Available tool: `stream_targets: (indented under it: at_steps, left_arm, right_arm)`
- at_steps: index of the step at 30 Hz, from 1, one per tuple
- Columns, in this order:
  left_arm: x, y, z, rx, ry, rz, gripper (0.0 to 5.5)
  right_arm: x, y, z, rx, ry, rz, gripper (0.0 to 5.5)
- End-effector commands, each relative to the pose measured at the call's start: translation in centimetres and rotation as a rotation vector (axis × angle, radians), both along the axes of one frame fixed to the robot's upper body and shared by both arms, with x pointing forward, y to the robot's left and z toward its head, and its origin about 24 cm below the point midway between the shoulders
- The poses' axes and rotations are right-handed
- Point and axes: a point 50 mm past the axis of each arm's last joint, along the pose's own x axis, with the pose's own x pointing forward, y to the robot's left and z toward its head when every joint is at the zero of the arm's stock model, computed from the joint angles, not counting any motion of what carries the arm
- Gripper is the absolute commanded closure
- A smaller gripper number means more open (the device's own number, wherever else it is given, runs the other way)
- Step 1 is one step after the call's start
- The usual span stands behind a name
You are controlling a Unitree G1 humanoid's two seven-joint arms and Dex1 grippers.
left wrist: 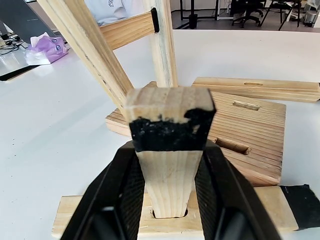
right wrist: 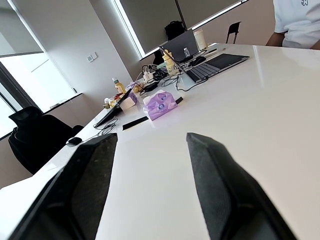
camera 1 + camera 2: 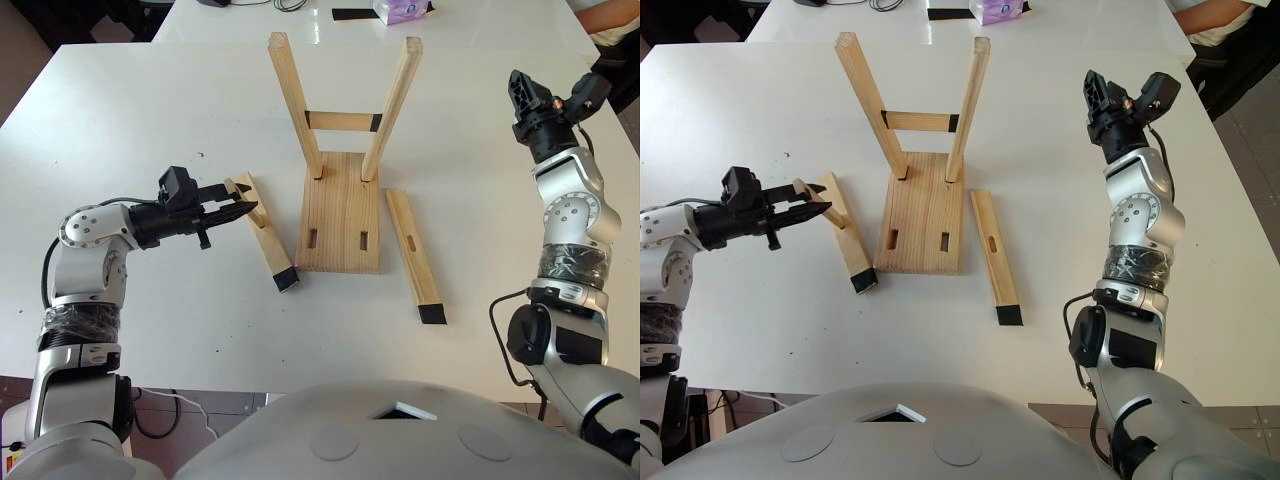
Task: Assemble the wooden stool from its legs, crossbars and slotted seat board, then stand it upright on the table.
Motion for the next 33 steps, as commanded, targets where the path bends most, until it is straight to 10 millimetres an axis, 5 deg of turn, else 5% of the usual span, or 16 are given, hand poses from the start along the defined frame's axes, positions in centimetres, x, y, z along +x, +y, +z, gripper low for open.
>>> stream_targets:
  at_steps: [1,10,18,33]
  left_arm:
    - [-0.4,-0.3,-1.5,0.038,0.109,-0.059,4.19]
    - [1.1,-0.1,-2.7,0.031,0.217,-0.089,4.19]
    - [0.1,0.3,-4.7,0.060,0.282,-0.080,4.19]
    - [0.5,-0.4,-5.6,0.092,0.254,-0.093,4.19]
  right_arm:
    - [-0.1,-0.3,-0.1,-0.003,0.004,-0.016,2.94]
    - [-0.3,0.6,-0.9,0.010,0.013,-0.006,2.94]
    - [-0.8,0.5,-1.8,0.027,0.031,-0.032,2.94]
    - [-0.8,0.7,-2.4,0.036,0.040,-0.046,2.94]
